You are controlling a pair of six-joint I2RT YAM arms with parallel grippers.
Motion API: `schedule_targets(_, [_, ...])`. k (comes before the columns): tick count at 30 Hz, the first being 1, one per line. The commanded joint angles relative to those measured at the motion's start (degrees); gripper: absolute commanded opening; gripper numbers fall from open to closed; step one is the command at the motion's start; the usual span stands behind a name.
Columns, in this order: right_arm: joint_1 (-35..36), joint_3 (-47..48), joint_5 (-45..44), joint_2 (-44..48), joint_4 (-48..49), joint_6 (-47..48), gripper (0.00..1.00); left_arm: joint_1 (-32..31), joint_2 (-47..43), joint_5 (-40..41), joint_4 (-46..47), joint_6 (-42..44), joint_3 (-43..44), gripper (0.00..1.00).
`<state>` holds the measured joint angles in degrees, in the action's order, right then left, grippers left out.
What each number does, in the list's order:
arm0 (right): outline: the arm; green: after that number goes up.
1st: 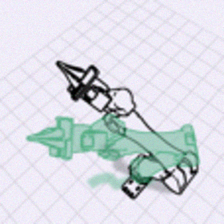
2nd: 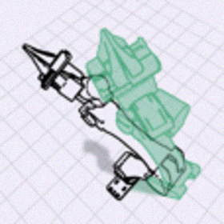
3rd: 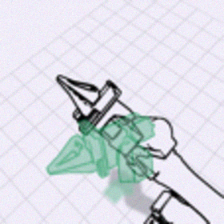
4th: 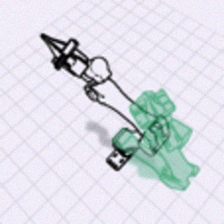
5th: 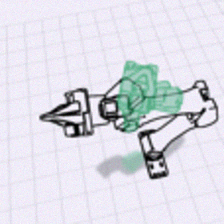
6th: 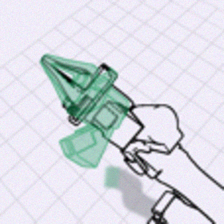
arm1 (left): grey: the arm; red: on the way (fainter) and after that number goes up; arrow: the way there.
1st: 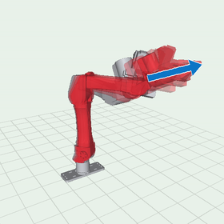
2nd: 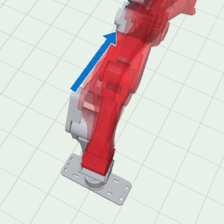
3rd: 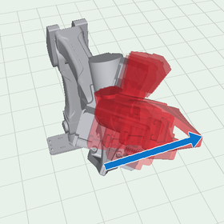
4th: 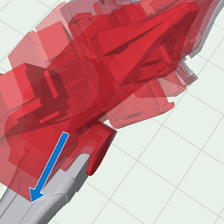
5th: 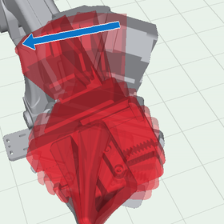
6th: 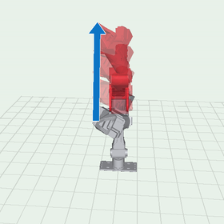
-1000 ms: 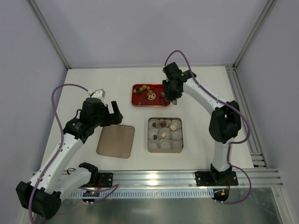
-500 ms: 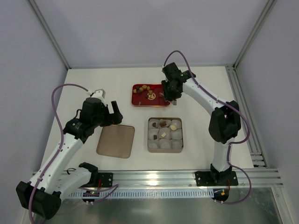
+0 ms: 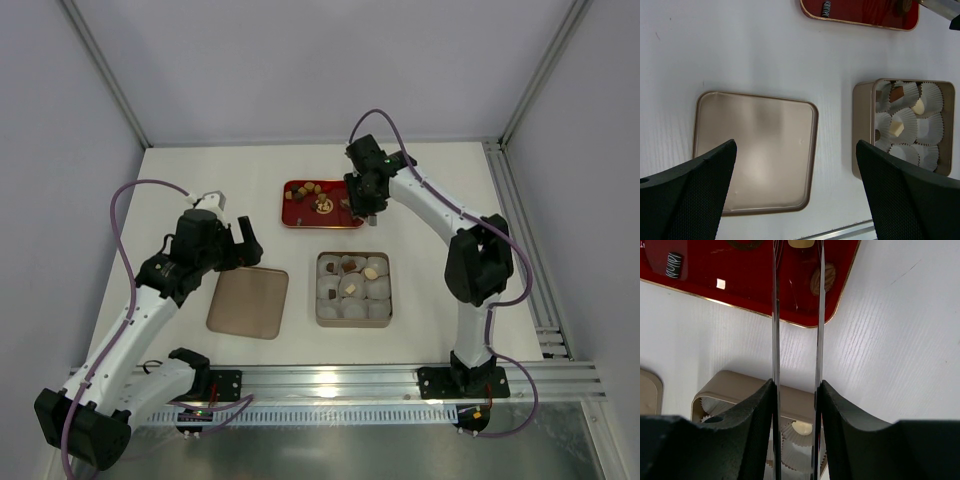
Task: Pack the chocolate
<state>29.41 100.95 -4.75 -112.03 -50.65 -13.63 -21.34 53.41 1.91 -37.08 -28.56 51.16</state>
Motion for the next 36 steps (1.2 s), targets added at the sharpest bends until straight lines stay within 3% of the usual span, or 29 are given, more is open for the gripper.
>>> schedule_targets(1, [0.2, 2.4, 0.4, -0.6, 0.5, 0.4, 0.43, 0.2, -0.8, 0.2, 1.5, -0.6, -0.3, 1.0])
schedule_targets(36, [0.2, 5.6, 0.0, 2.5, -2.2, 0.4, 0.36, 0.2, -0.8, 0.2, 1.5, -0.6, -0.3, 1.0])
